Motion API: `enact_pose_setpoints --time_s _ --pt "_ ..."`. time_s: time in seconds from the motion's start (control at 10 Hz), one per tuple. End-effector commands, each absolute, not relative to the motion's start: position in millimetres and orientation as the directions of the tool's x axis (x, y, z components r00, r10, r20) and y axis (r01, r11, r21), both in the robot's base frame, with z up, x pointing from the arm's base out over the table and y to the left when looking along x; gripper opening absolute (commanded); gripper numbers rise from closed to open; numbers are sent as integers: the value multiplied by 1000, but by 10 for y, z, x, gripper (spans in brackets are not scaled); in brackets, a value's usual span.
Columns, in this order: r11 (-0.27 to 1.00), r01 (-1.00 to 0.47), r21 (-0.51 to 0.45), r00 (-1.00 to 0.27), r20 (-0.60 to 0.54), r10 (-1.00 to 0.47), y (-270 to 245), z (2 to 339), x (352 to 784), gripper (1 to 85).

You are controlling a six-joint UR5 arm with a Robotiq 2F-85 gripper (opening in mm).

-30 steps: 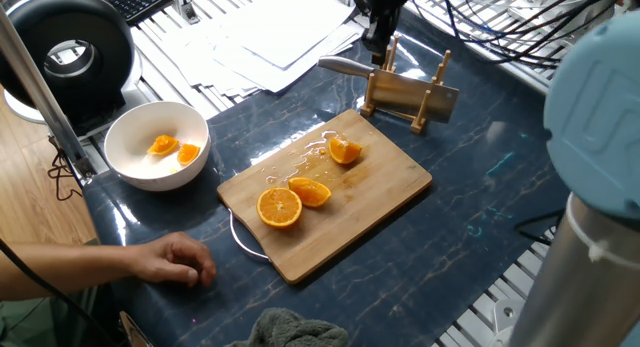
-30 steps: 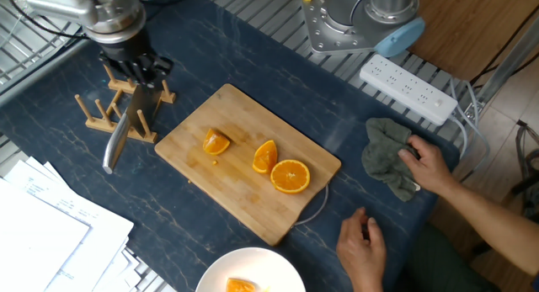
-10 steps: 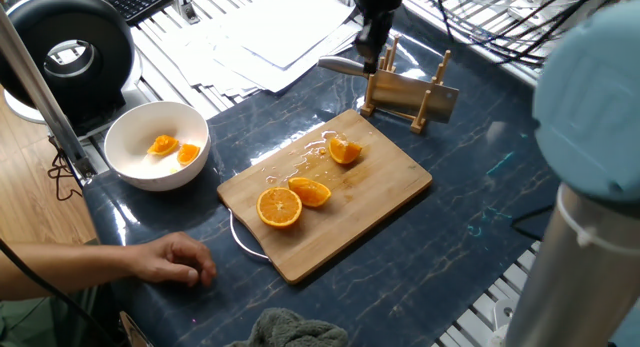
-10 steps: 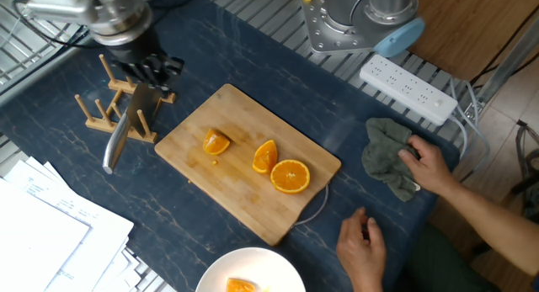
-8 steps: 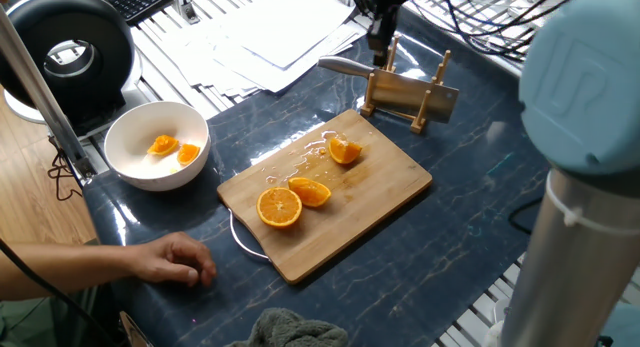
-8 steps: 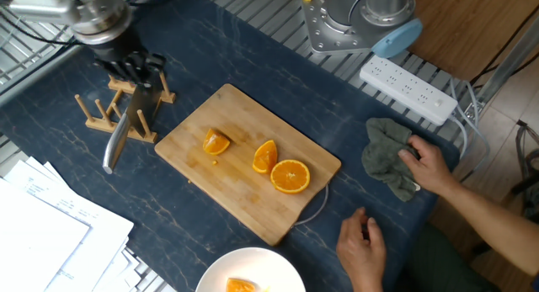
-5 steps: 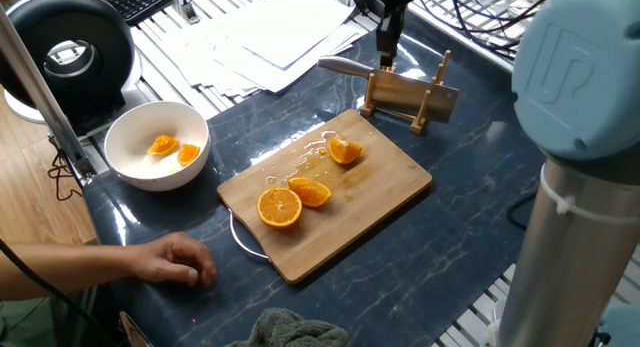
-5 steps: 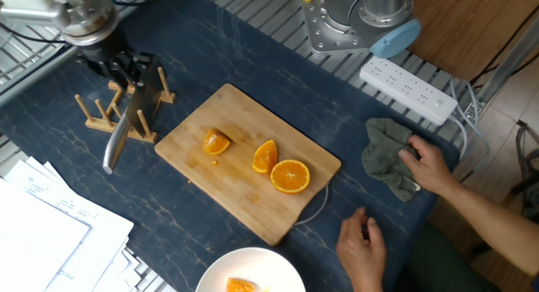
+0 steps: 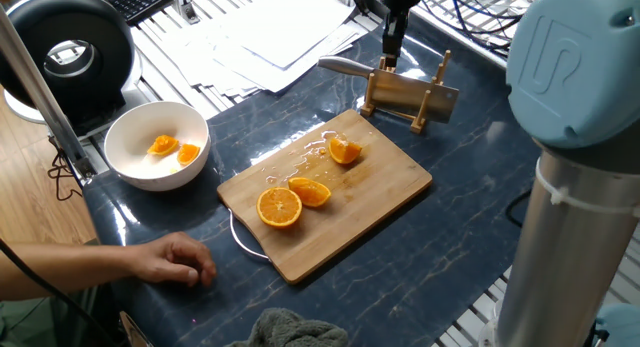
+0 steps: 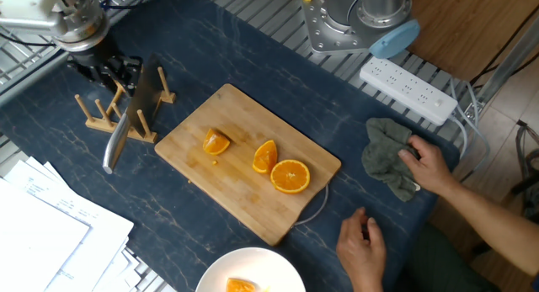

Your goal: Chop the orange

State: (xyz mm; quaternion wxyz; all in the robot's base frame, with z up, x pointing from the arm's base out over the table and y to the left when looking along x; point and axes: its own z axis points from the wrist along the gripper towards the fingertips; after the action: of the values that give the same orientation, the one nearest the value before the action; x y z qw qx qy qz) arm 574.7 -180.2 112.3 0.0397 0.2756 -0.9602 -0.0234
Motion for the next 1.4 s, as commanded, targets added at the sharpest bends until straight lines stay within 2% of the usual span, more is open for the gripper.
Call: enact_pose_setpoints --time_s 0.0,0.8,1.3 --pt "834 -545 89 -834 43 -550 -1798 1007 5710 360" --pt "832 -543 116 -837 2 -547 -1652 774 5689 350" --pt "826 -550 126 -833 -17 -552 -1640 707 5694 290"
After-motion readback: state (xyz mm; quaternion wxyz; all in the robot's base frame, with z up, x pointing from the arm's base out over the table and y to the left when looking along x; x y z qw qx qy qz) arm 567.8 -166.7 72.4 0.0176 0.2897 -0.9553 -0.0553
